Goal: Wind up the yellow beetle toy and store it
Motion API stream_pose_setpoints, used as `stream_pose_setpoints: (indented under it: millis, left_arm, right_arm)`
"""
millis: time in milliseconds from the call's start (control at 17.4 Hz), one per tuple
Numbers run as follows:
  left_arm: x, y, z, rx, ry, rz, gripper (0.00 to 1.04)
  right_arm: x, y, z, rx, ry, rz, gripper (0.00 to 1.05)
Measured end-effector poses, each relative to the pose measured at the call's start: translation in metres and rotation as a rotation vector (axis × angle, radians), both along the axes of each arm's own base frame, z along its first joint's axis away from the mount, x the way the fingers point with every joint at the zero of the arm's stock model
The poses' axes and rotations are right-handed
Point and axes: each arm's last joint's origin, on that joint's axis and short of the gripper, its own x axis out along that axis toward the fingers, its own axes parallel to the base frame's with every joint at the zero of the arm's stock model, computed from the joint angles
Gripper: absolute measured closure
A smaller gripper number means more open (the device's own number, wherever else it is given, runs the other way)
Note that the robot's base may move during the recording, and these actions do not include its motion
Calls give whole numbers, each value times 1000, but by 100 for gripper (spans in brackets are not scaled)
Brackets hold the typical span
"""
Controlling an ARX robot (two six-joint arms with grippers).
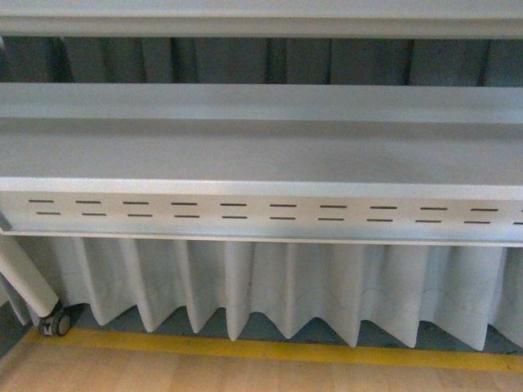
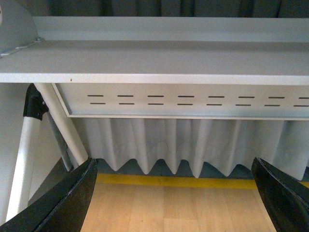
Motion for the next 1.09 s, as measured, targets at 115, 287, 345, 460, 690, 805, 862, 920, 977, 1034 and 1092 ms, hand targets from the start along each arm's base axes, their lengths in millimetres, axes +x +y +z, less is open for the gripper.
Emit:
stream_pose_setpoints:
  millis: [115,287,345,460,690,805,862,920,977,1034,1092]
  left_arm:
    - [0,0,0,0,0,0,7]
    - [0,0,0,0,1,0,7]
    - [0,0,0,0,2,0,7]
    - [0,0,0,0,2,0,7]
    - [0,0,0,0,-2,0,7]
    - [0,0,0,0,0,-1,7]
    - [0,0,0,-1,-2,1,7]
    - [0,0,0,0,0,-1,7]
    - [0,0,0,0,-1,1,7]
    - [0,0,0,0,-1,-1,7]
    - [0,0,0,0,-1,0,7]
  right_arm:
    - [0,0,0,0,0,0,7]
    - [0,0,0,0,2,0,7]
    - [0,0,0,0,2,0,7]
    - [0,0,0,0,2,0,7]
    - [0,0,0,0,0,0,7]
    - [0,0,0,0,-1,0,7]
    - [0,0,0,0,0,1,7]
    - [0,0,0,0,0,0,7]
    - [0,0,0,0,0,0,7]
    - [0,0,0,0,0,0,7]
    - [0,0,0,0,0,0,7]
